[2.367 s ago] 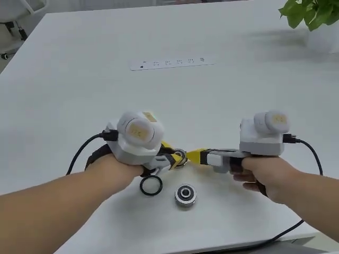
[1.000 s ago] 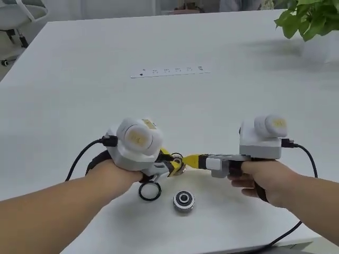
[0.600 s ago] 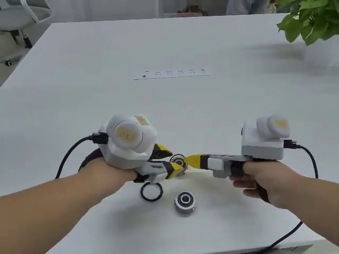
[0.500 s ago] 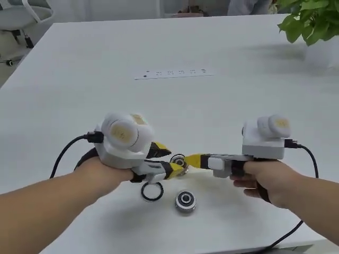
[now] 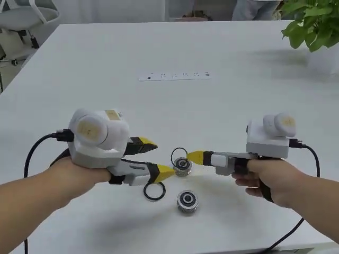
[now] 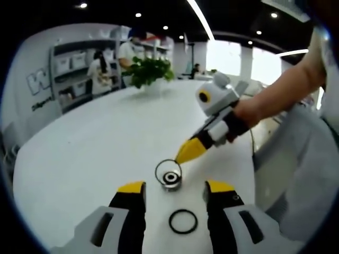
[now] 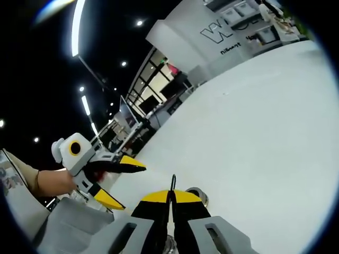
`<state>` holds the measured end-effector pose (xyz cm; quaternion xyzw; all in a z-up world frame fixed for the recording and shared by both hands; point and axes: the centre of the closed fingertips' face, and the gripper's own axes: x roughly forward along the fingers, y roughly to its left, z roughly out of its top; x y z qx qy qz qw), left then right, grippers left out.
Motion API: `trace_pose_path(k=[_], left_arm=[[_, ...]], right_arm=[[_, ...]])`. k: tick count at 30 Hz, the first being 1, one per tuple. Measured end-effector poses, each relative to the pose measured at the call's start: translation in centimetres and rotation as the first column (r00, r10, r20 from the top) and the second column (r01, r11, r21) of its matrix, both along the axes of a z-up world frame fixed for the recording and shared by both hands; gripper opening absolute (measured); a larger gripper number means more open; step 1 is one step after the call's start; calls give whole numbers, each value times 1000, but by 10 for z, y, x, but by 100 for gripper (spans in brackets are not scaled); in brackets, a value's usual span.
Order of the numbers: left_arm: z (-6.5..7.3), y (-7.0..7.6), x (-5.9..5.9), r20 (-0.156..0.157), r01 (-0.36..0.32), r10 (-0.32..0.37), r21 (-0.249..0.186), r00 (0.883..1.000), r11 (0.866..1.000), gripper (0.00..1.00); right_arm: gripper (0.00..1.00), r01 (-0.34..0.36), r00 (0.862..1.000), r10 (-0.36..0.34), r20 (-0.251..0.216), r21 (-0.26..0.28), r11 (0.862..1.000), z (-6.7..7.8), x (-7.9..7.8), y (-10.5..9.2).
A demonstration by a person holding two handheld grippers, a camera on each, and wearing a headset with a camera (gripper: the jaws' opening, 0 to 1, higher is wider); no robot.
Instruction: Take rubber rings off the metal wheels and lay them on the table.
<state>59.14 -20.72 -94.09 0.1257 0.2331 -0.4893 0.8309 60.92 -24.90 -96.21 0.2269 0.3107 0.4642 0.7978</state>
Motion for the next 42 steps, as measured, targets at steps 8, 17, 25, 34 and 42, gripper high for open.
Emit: trace_pose_path(k=[8, 17, 25, 34, 42], left_arm=[[14, 13, -10, 4, -16, 16, -41, 1000, 999, 53], [28, 26, -21, 11, -34, 35, -77, 999, 996, 61], [30, 39, -32, 13, -47, 49, -80, 999, 996, 67], [29, 53, -43, 13, -66, 67, -81, 998, 995, 72], [28, 62, -47, 5, -89, 90, -92, 996, 992, 74]], right_arm=[[0, -8, 1000, 8, 4, 13, 1000, 5, -1, 3], [0, -34, 999, 33, 13, 28, 999, 17, -6, 13], [0, -70, 998, 69, 10, 39, 997, 23, -15, 27], [0, -132, 991, 133, -18, 30, 991, 16, -27, 39], [0, -188, 981, 189, -51, 14, 982, 6, -39, 50]])
